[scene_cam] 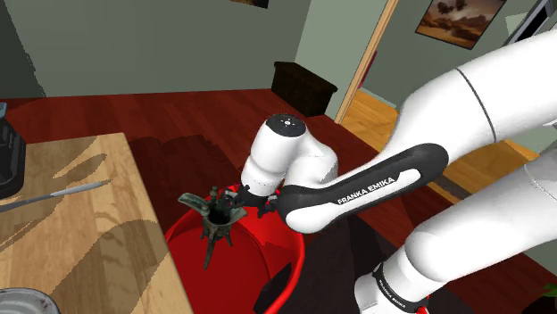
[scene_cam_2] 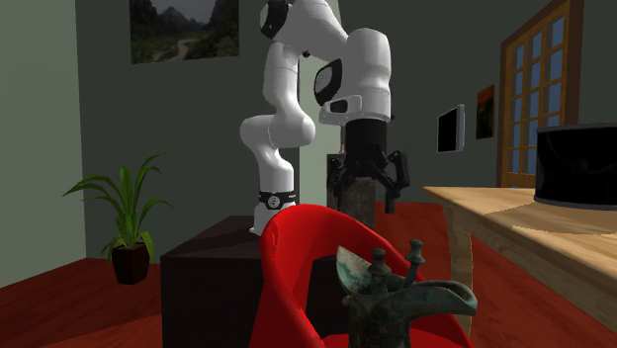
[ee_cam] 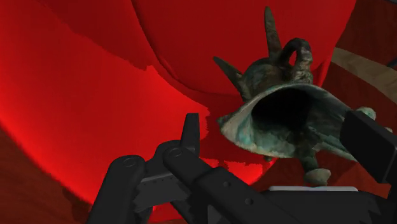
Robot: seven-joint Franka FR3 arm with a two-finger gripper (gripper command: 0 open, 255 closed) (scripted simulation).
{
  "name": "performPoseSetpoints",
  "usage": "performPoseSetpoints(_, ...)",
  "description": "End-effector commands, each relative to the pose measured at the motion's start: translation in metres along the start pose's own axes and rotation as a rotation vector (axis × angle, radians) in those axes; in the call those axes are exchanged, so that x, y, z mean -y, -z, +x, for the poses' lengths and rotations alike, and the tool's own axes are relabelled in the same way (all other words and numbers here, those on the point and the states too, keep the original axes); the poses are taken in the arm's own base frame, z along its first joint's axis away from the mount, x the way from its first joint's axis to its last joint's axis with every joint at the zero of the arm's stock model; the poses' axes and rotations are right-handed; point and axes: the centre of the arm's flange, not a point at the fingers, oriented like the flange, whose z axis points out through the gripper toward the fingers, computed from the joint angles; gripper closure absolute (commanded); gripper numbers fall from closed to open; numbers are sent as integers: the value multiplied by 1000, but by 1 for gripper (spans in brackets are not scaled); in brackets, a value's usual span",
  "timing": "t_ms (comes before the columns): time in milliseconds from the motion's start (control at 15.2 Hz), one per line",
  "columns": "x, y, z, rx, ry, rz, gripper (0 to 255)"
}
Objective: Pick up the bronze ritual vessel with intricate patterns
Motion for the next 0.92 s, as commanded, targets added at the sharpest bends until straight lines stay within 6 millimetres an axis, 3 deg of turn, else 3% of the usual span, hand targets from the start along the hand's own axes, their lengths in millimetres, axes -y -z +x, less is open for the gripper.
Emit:
performPoseSetpoints(0, 14, -22, -3, -6, -38, 3, 0)
performPoseSetpoints(528, 70, -112, -11, -23, -180, -7, 0)
performPoseSetpoints(858, 70, -134, -15, -24, -182, -8, 0)
